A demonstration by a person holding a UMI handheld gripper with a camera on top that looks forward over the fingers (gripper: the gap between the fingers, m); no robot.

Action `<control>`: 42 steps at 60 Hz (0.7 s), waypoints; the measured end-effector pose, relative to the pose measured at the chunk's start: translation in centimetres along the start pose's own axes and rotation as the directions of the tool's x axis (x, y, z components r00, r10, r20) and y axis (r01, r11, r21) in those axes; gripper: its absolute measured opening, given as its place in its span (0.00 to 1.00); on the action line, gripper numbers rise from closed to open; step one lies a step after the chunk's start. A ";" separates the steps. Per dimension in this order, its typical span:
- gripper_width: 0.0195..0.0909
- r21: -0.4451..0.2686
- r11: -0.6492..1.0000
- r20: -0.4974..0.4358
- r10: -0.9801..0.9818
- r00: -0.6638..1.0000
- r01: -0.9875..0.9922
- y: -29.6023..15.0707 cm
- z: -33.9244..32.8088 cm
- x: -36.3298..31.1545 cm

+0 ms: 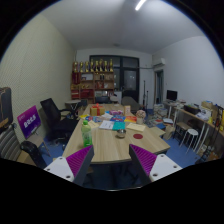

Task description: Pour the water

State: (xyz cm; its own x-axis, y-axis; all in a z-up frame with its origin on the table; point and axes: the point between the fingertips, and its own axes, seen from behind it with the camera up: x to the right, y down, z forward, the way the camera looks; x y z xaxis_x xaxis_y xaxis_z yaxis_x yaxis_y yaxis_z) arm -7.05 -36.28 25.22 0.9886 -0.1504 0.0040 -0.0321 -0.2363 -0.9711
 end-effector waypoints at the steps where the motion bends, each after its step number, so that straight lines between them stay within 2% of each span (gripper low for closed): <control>1: 0.86 0.000 1.000 0.000 0.004 1.000 -0.004 0.0 0.1 0.0; 9: 0.86 0.039 0.998 0.017 0.040 0.999 -0.041 0.2 -0.7 -2.7; 16: 0.87 0.027 0.999 0.044 0.033 0.999 -0.034 0.5 1.2 -3.0; 22: 0.87 0.026 0.999 0.082 0.024 0.996 -0.026 0.6 3.6 -6.8; 33: 0.86 0.025 1.000 0.168 -0.018 0.986 0.014 2.3 12.0 -11.2; 42: 0.86 0.024 1.000 0.195 -0.021 0.981 0.017 3.6 22.2 -15.4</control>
State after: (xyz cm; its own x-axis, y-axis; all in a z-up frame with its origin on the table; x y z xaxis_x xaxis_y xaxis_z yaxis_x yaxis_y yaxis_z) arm -19.09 -13.53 16.35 0.9988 0.0447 -0.0222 -0.0121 -0.2158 -0.9764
